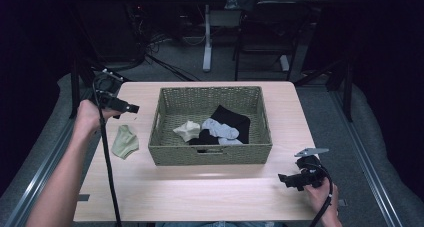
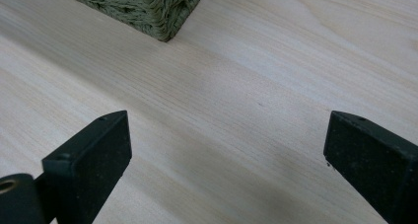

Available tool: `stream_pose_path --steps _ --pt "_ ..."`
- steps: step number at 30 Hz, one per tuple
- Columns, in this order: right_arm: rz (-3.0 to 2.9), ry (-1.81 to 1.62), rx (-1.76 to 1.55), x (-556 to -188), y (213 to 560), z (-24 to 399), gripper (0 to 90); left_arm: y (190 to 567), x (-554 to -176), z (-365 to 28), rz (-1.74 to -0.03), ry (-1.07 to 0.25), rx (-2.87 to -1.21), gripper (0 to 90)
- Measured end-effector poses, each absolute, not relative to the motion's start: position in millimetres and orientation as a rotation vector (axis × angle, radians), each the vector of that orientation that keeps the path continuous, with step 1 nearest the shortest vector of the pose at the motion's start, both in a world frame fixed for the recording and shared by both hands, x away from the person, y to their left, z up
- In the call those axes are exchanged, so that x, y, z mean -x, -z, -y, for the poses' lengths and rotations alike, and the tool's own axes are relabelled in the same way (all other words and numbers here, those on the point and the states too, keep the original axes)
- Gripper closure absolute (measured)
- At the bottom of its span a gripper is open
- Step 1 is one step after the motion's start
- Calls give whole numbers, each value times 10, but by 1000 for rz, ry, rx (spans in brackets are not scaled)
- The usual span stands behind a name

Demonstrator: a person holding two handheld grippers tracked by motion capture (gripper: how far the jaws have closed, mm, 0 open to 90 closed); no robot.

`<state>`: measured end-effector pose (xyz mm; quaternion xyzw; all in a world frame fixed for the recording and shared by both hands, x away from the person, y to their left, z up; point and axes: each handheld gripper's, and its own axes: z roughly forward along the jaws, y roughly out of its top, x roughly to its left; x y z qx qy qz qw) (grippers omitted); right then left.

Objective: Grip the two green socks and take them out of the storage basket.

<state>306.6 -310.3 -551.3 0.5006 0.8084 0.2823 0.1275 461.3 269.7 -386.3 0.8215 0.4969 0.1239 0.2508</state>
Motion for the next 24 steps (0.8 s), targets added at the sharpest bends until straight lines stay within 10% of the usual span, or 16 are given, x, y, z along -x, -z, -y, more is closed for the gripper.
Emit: stream_pose_path --steps 24 --pt "-2342 -845 -1460 -3051 5520 3115 37 4095 -4851 -1492 -1104 -286 -2385 27"
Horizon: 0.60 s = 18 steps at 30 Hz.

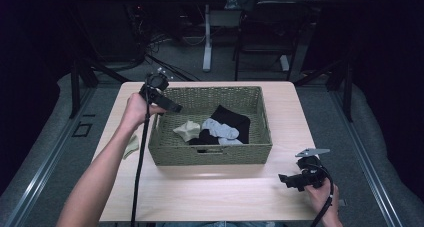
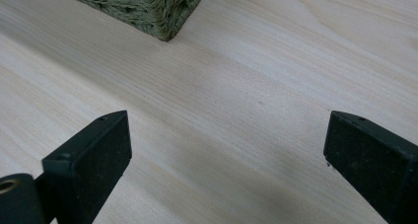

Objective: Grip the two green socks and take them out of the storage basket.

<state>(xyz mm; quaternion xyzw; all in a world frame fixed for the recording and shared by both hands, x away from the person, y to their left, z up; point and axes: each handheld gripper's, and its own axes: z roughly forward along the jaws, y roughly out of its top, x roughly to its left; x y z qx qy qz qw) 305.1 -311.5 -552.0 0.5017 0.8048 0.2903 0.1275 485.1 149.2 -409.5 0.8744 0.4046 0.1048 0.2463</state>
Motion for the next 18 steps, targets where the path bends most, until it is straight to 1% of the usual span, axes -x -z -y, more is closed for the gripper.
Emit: stream_pose_path --steps 13,16,18 --pt "-2342 -848 -1461 -3036 5513 3124 36 4566 -4949 -1168 -1076 -199 -2475 86" --pt "-2342 -843 -1460 -3034 5511 3127 37 4658 -4973 -1108 -1077 -165 -2495 152" --pt "-2342 -843 -1460 -3034 5511 3126 37 4716 -4990 -1074 -1084 -155 -2509 154"
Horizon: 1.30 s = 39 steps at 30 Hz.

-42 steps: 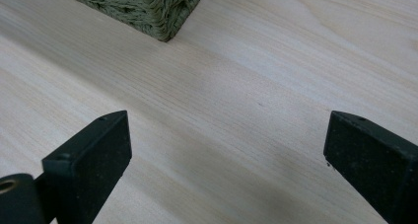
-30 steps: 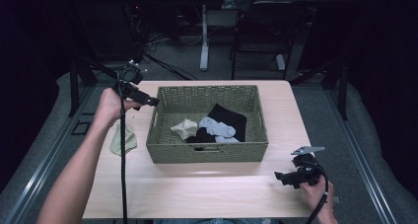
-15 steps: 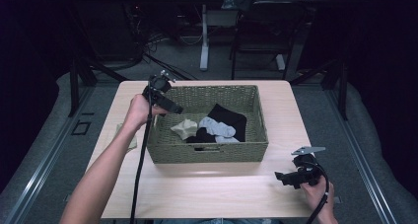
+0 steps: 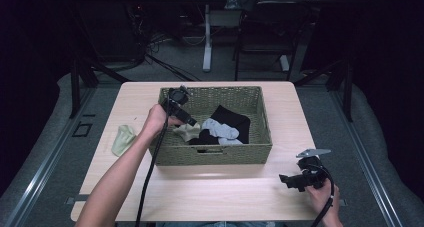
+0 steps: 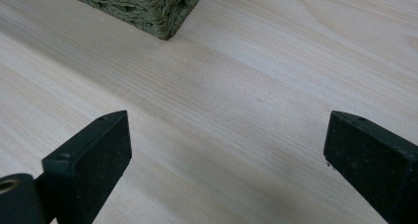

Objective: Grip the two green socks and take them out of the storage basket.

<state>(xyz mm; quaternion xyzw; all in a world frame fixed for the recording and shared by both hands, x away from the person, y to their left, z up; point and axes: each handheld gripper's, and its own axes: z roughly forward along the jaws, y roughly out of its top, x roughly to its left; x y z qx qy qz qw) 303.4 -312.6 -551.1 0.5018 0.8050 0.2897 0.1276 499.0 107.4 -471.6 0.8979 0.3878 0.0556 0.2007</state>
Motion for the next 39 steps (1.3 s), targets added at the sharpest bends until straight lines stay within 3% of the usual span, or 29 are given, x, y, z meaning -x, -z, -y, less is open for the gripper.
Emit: stream_pose_path --steps 12,22,24,39 --pt "-2343 -840 -1463 -3036 5514 3126 36 5014 -5038 -913 -1113 -100 -2620 241" --pt "-2342 -840 -1463 -3037 5513 3126 37 5065 -5012 -886 -1088 -60 -2643 780" --pt "-2342 -842 -1463 -3036 5513 3126 37 5054 -4993 -890 -1079 -57 -2642 837" --pt "-2343 -841 -1464 -3037 5511 3124 36 4504 -4845 -1097 -999 -114 -2579 868"
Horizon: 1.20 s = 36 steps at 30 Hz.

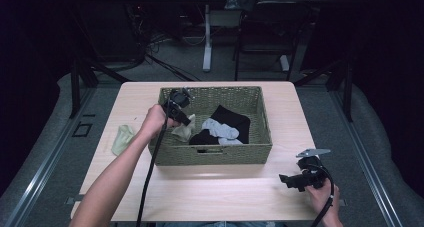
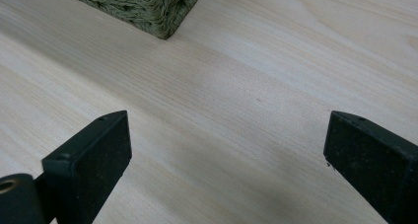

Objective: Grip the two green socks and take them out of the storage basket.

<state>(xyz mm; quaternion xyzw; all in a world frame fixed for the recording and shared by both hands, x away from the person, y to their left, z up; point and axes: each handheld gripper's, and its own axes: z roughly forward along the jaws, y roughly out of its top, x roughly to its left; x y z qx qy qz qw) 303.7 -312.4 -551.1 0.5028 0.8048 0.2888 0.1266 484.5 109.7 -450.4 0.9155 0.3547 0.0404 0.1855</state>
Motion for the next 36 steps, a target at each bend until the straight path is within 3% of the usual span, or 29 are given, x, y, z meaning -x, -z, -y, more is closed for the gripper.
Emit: stream_pose_path --steps 36 --pt "-2349 -839 -1467 -3041 5522 3120 32 3120 -4697 -1519 -953 -306 -2433 868"
